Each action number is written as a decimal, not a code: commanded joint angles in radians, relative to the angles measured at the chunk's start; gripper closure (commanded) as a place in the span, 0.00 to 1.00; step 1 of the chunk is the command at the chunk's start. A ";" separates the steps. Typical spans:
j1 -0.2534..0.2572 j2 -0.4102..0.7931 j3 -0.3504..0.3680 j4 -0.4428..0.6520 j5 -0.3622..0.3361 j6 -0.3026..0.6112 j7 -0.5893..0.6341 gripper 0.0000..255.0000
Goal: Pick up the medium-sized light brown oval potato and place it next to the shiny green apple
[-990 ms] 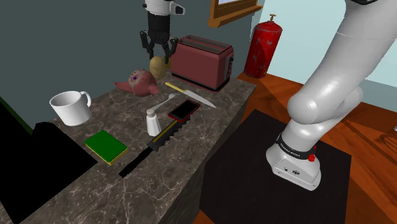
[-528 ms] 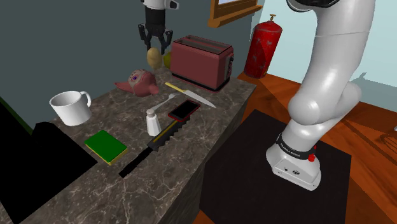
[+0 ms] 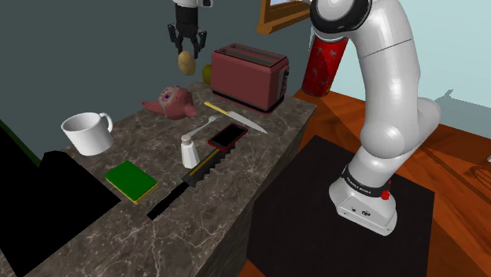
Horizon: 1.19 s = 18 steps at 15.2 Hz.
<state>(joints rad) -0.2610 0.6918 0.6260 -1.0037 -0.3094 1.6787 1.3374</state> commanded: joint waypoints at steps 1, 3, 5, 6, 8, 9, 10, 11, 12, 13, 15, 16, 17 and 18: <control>-0.003 0.009 -0.003 -0.008 -0.003 0.016 -0.003 1.00; -0.013 0.004 -0.002 -0.047 -0.002 0.047 -0.001 1.00; -0.023 0.000 -0.001 -0.082 -0.001 0.077 0.001 1.00; -0.027 -0.001 -0.001 -0.098 -0.002 0.092 0.002 1.00; -0.034 -0.002 -0.002 -0.129 -0.002 0.119 0.004 1.00; -0.037 -0.002 -0.002 -0.144 -0.003 0.133 0.005 1.00; -0.040 -0.002 -0.002 -0.157 -0.003 0.146 0.006 1.00; -0.043 -0.001 -0.003 -0.171 -0.004 0.159 0.007 1.00; -0.046 0.000 -0.004 -0.183 -0.005 0.172 0.008 1.00; -0.048 0.001 -0.004 -0.196 -0.006 0.185 0.009 1.00; -0.052 0.004 -0.006 -0.219 -0.009 0.210 0.011 1.00; -0.054 0.006 -0.007 -0.230 -0.011 0.222 0.012 1.00; -0.055 0.008 -0.008 -0.240 -0.012 0.234 0.013 1.00; -0.057 0.011 -0.009 -0.250 -0.014 0.246 0.014 1.00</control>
<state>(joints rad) -0.3162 0.7003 0.6174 -1.2419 -0.3224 1.9117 1.3511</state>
